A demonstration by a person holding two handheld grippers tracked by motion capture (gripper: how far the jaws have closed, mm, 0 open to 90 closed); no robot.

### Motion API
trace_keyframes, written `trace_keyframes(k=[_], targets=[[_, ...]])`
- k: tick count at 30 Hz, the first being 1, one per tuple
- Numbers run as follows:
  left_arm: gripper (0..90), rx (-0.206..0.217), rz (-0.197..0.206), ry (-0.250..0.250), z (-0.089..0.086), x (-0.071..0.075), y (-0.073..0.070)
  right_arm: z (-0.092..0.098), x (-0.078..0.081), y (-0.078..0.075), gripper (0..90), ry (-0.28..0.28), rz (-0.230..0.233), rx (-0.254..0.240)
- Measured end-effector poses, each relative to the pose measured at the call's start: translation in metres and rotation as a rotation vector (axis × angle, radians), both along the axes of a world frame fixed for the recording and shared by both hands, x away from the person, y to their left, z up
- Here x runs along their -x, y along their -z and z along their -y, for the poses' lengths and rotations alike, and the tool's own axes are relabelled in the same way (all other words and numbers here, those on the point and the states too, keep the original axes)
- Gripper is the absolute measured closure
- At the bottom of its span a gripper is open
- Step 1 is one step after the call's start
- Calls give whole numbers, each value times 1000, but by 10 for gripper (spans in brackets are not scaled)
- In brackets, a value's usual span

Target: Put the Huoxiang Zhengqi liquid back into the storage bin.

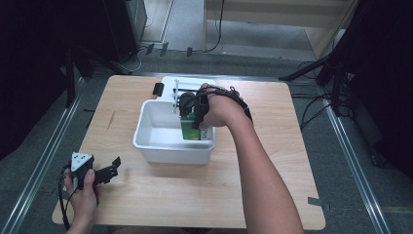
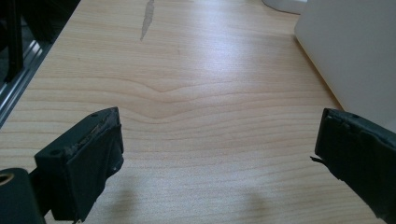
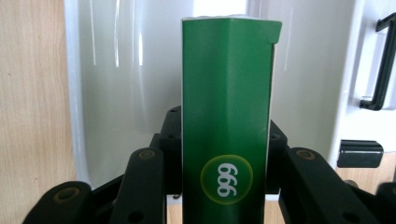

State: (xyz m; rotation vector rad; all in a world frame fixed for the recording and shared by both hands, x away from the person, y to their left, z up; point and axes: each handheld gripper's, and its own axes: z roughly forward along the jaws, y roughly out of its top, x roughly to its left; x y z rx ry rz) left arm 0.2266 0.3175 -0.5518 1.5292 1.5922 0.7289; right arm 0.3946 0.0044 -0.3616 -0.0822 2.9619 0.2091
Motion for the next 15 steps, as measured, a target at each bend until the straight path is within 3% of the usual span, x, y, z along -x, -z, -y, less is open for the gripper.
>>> trace_keyframes(k=[15], targets=[[20,0,-1,1,0,0,0,-4,-5,21,636,14,0,20]])
